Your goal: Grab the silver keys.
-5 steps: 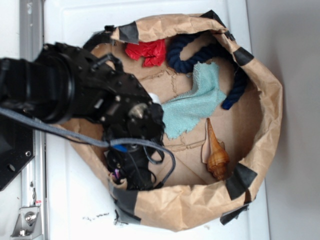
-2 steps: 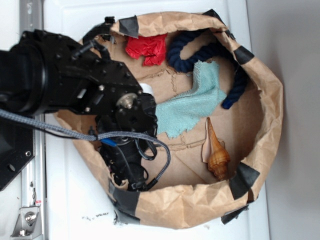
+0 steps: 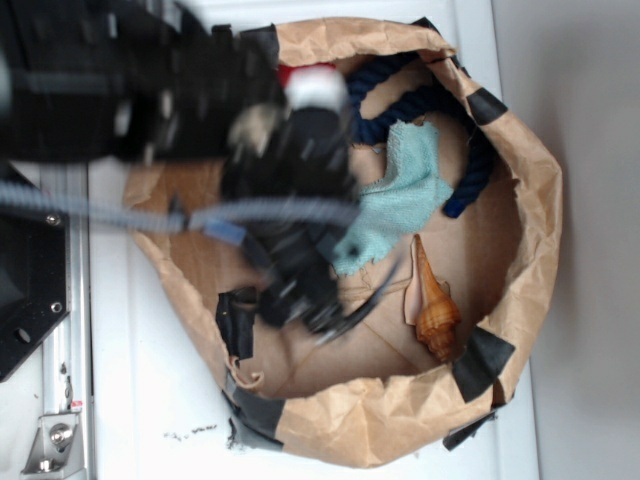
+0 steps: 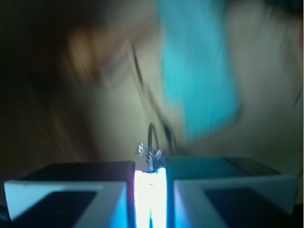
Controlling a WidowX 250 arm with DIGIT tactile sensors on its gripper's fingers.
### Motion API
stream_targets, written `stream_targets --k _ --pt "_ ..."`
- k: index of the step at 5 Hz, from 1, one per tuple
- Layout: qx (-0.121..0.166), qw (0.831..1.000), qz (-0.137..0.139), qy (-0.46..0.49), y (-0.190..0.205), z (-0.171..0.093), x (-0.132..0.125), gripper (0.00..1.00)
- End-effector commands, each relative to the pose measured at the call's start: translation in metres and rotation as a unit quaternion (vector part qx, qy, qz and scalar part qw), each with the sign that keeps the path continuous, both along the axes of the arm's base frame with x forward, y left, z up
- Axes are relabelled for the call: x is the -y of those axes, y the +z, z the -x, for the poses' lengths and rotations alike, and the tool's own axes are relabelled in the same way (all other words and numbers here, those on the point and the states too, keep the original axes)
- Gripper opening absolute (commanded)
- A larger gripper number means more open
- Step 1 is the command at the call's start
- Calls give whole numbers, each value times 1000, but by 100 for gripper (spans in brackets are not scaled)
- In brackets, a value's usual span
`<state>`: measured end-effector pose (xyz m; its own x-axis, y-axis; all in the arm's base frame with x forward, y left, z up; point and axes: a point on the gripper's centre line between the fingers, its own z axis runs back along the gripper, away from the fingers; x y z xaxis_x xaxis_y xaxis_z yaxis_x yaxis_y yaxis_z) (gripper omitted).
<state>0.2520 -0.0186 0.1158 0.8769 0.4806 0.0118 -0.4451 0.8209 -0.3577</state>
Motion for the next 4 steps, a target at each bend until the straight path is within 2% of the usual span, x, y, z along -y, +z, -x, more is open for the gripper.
stream_targets --k 1,2,3,4 --pt "33 997 -49 42 41 -4 -14 0" --pt "15 996 -82 33 34 0 -11 0" --pt "-9 986 -154 69 29 3 -10 0" --pt "-13 986 -157 63 25 6 -9 0"
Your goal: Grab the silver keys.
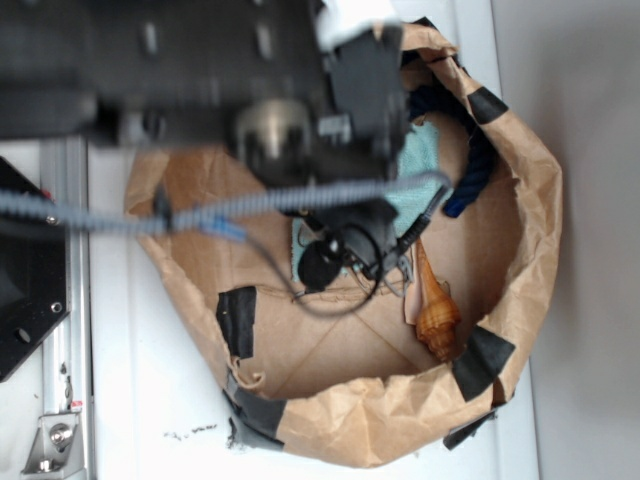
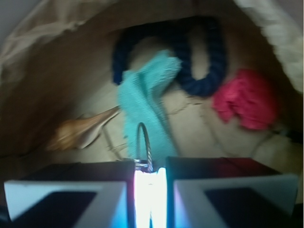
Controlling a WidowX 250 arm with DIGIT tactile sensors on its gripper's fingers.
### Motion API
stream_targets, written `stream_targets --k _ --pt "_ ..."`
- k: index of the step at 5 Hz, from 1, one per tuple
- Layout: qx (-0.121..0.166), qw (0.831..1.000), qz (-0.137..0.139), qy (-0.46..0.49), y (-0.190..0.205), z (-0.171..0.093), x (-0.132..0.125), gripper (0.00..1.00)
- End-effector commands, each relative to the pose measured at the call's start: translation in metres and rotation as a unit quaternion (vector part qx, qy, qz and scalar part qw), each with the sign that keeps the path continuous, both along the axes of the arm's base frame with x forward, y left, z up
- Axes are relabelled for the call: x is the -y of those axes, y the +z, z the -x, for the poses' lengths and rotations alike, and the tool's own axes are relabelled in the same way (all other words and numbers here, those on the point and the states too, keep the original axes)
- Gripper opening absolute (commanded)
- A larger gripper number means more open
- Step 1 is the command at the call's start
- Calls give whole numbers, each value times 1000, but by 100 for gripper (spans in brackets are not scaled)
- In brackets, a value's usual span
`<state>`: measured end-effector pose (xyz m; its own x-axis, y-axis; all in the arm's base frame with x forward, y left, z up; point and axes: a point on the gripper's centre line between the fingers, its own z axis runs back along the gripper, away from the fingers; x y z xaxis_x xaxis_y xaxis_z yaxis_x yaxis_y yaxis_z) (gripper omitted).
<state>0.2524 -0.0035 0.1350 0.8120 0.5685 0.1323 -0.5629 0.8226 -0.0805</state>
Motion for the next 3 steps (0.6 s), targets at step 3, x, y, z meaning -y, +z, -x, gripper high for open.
stream_targets --k 3 --pt "14 1000 -7 -5 1 7 7 0"
